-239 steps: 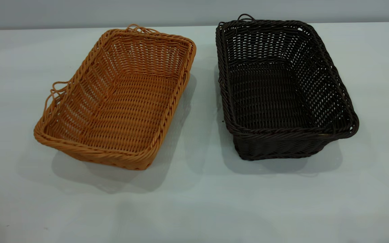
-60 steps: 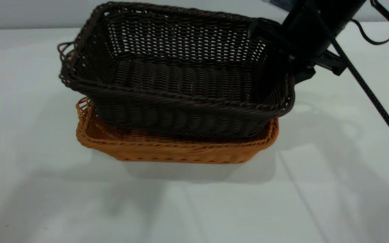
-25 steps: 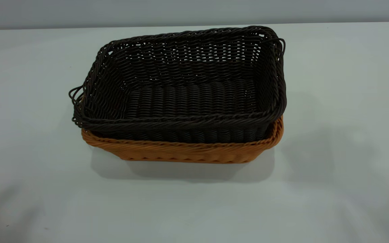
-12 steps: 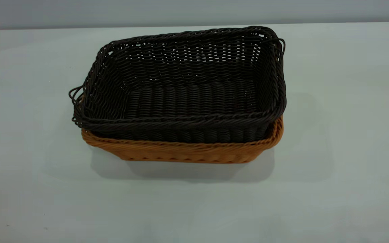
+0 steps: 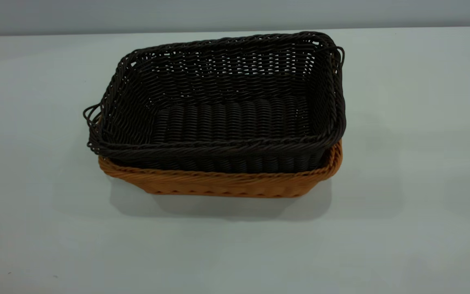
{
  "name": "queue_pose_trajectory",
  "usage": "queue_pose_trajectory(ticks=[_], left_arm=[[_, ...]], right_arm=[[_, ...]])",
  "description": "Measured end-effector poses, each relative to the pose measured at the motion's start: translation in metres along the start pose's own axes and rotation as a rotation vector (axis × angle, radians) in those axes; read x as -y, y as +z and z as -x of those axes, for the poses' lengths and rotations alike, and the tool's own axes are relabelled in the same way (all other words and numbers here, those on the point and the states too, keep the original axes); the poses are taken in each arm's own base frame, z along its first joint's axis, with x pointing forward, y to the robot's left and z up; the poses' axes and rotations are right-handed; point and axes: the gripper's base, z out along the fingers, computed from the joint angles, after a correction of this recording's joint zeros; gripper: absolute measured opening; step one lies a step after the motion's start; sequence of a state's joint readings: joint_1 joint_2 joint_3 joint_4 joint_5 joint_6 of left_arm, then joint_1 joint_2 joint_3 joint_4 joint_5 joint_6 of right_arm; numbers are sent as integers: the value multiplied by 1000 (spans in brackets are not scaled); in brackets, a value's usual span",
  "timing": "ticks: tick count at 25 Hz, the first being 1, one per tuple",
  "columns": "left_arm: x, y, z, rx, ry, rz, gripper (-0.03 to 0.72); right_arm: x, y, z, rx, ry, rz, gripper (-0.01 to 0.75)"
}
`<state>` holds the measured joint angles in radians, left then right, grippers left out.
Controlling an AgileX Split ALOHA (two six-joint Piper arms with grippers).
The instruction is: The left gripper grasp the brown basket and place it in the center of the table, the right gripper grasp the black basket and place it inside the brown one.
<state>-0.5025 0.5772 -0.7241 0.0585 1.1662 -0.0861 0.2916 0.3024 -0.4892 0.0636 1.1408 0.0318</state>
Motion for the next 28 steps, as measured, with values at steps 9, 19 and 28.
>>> queue_pose_trajectory(ticks=[9,19,28], left_arm=[[2,42,-43,-43,39,-21,429],[1,32,-51,62,92,-28,429],[0,28,-55,101,73,-18,429]], right_arm=[[1,-7,-8,114,-1,-6,570],[1,-7,-8,115,-2,-7,570],[2,-10,-10,147,31,-35,568]])
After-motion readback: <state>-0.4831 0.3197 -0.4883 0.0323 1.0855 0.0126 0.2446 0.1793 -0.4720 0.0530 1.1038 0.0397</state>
